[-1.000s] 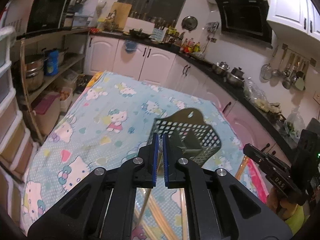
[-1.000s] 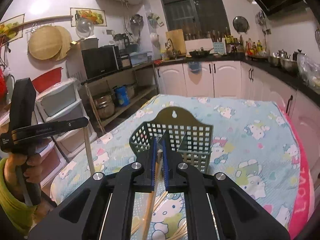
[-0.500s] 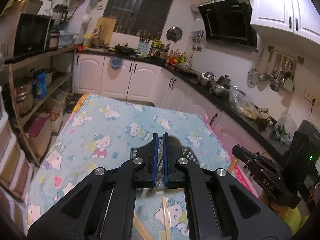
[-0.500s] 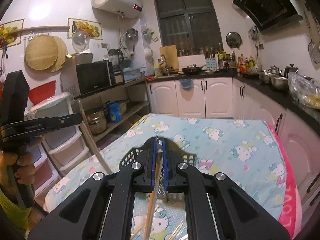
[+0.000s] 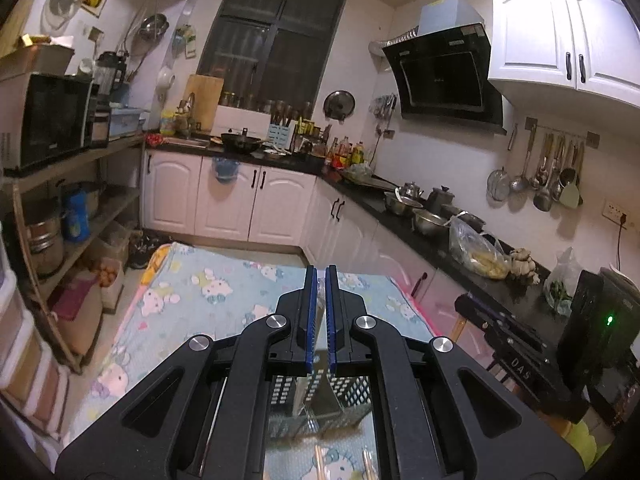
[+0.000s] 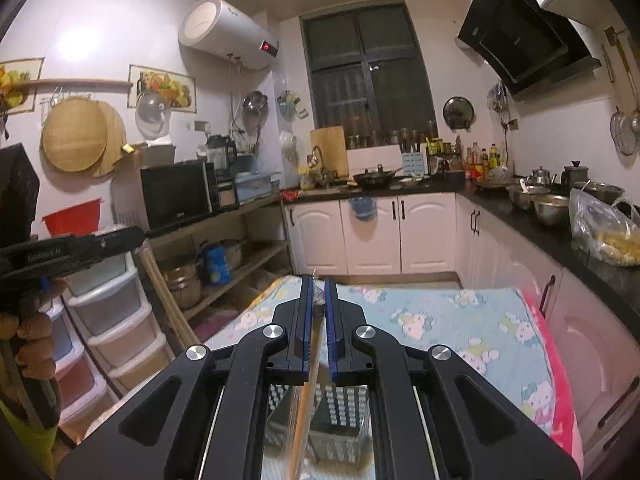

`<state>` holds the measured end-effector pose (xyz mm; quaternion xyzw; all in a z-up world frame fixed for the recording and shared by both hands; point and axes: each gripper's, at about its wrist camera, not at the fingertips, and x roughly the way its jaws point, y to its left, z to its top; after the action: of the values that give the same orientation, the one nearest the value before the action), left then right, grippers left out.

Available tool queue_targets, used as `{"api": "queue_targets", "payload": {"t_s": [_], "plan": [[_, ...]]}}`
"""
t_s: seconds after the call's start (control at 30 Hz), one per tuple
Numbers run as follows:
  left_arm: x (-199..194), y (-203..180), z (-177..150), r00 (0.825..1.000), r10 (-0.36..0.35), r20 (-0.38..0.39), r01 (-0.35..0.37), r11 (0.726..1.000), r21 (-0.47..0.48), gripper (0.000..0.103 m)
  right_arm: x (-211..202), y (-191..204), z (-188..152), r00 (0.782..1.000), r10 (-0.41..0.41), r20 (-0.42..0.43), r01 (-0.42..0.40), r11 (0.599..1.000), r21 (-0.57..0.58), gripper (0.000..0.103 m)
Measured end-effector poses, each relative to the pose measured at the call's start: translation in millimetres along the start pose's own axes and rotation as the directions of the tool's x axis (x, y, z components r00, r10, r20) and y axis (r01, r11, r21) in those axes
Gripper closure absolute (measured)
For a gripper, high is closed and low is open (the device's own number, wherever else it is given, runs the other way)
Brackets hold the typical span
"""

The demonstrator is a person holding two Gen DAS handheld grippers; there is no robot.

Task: Organize utensils
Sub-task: 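Lift the chopsticks with both tools and carry them above the slotted holder, then lower the chopsticks into the holder slots and open both tools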

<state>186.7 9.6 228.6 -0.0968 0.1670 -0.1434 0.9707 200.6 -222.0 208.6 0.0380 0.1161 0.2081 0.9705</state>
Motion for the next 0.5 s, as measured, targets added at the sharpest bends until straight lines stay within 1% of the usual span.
{"api": "queue_targets", "payload": {"t_s": [0.13, 0.27, 0.5], "plan": [[7, 0, 4, 1.000, 0.007, -0.001, -0.007, 1.000, 0.004, 0.102, 8, -6, 15, 1.000, -0.007, 0.020, 0.006, 1.000, 0.014, 0.097], [15, 2, 3, 1.000, 0.016, 0.000, -0.016, 1.000, 0.000, 0.102, 16, -9, 25, 0.998, -0.031, 0.046, 0.031, 1.000, 0.002, 0.097], [40, 9, -10, 0.999, 0.026, -0.032, -0.026, 1.000, -0.004, 0.102, 40, -20, 24, 0.997, -0.063, 0.048, 0.063, 0.998, 0.017, 0.097]]}}
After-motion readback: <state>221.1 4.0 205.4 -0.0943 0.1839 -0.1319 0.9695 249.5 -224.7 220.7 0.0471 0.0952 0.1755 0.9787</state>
